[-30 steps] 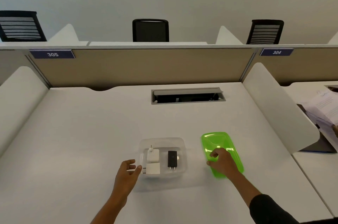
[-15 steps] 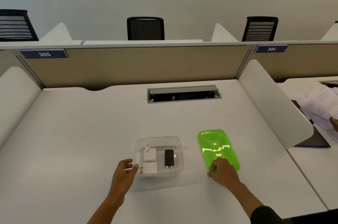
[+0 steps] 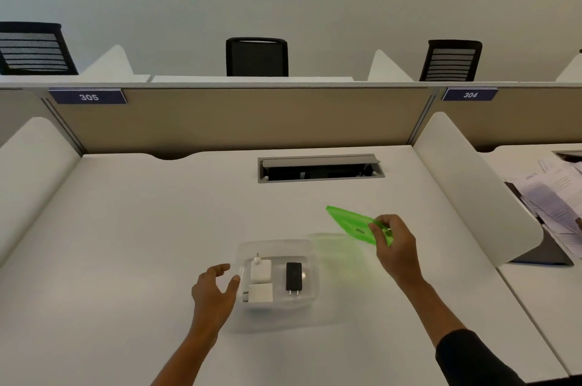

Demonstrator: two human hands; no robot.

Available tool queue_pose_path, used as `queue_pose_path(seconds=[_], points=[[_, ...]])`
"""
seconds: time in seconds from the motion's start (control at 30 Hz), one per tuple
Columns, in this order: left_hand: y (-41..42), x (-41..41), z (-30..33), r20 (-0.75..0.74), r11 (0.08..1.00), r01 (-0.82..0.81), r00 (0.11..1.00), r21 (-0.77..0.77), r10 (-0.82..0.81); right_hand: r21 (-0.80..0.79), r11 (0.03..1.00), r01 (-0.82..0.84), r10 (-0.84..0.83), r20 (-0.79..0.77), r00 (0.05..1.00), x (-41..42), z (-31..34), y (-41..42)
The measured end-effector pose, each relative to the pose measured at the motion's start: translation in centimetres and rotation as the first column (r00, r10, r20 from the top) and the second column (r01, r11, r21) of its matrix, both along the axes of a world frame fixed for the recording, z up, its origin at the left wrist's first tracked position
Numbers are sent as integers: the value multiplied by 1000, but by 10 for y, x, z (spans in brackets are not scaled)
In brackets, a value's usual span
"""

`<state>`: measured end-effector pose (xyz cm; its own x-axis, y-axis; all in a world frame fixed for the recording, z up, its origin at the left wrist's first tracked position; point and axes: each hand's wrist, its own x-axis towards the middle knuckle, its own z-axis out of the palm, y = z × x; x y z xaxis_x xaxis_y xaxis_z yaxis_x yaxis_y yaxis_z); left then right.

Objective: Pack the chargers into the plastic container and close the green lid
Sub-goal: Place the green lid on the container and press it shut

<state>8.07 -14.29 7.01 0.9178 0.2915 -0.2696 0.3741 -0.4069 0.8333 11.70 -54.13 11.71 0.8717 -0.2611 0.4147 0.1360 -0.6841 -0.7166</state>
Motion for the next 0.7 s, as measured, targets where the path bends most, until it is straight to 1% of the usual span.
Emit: queue_pose_path(seconds=[0.07, 0.17, 0.27, 0.37, 0.47, 0.53, 0.63, 0.7], points=[[-4, 3, 9, 59, 1000, 23, 998, -9, -22, 126, 992, 1, -5, 33, 999, 12, 16, 7], [-13, 9, 23, 144, 995, 78, 987, -65, -68, 301, 953, -33, 16, 58, 998, 28, 37, 23], [-24, 16, 38, 197, 985, 121, 976, -127, -95, 495, 863, -106, 60, 107, 992, 39, 54, 46], [-34, 23, 51, 233, 973, 165, 964, -163, -125, 628, 768, -124, 93, 82, 992, 46, 62, 69], [-39, 27, 55, 244, 969, 184, 959, -163, -141, 721, 687, -94, 120, 15, 993, 48, 58, 90], [-38, 26, 55, 241, 970, 177, 961, -163, -135, 750, 659, -62, 129, -31, 991, 48, 50, 102], [-31, 22, 50, 212, 974, 147, 971, -171, -109, 763, 646, 14, 126, -125, 984, 48, 34, 112], [-24, 18, 44, 182, 975, 125, 979, -186, -91, 741, 669, 64, 145, -214, 966, 47, 23, 115]])
